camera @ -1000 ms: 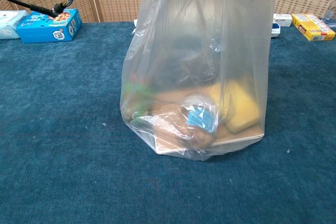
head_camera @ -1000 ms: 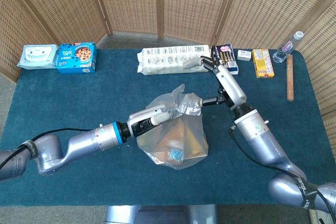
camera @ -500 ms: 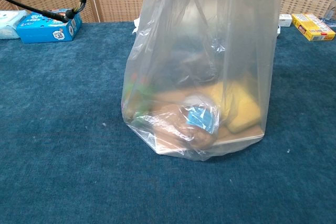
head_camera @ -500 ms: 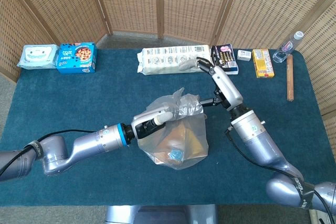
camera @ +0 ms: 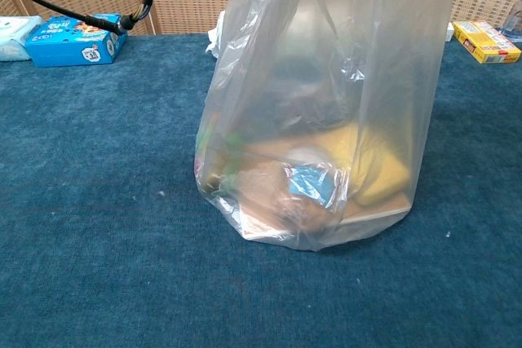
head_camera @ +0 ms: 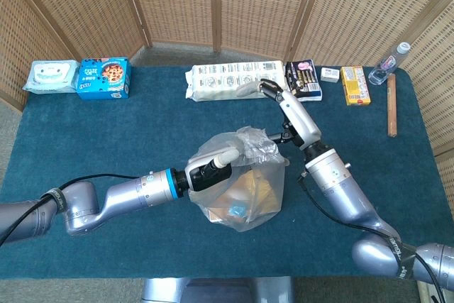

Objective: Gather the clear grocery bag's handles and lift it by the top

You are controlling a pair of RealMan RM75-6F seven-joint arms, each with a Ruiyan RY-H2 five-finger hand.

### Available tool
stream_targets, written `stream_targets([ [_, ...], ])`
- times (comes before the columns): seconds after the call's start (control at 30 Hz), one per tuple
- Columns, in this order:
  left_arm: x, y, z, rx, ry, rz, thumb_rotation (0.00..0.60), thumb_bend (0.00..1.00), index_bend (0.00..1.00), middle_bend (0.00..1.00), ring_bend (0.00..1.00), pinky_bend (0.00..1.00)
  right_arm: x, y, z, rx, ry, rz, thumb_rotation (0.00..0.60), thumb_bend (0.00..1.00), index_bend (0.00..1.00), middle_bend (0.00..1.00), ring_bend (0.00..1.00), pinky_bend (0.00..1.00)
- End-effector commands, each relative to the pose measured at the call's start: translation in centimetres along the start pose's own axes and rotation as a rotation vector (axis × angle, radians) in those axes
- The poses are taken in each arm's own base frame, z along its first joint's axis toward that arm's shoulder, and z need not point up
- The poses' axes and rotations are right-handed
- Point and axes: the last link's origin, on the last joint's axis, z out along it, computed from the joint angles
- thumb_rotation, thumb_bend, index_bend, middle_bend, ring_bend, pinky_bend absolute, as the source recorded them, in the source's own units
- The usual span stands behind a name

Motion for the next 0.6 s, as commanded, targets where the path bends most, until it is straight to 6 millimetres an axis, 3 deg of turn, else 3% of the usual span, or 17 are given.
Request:
stream_targets([
  [0.03,0.1,0.2,-0.3,-0.020,-0.013,-0.034,0.000,0.14,0.18,0.15,0.04,0.04,0.1,0.3,0.1,-0.015,0.000,-0.008,0.600,0.20,0.30,0.25,0.16,0.03],
  [0.6,1.9,0.8,-2.1,-0.101,0.020,-0.132,0.000,0.14,0.18,0.15,0.04,0.04,1.9,1.3,-1.2,-0.065,-0.005,-0.042,0.600,0.21,0.30,0.25,0.16,0.03],
])
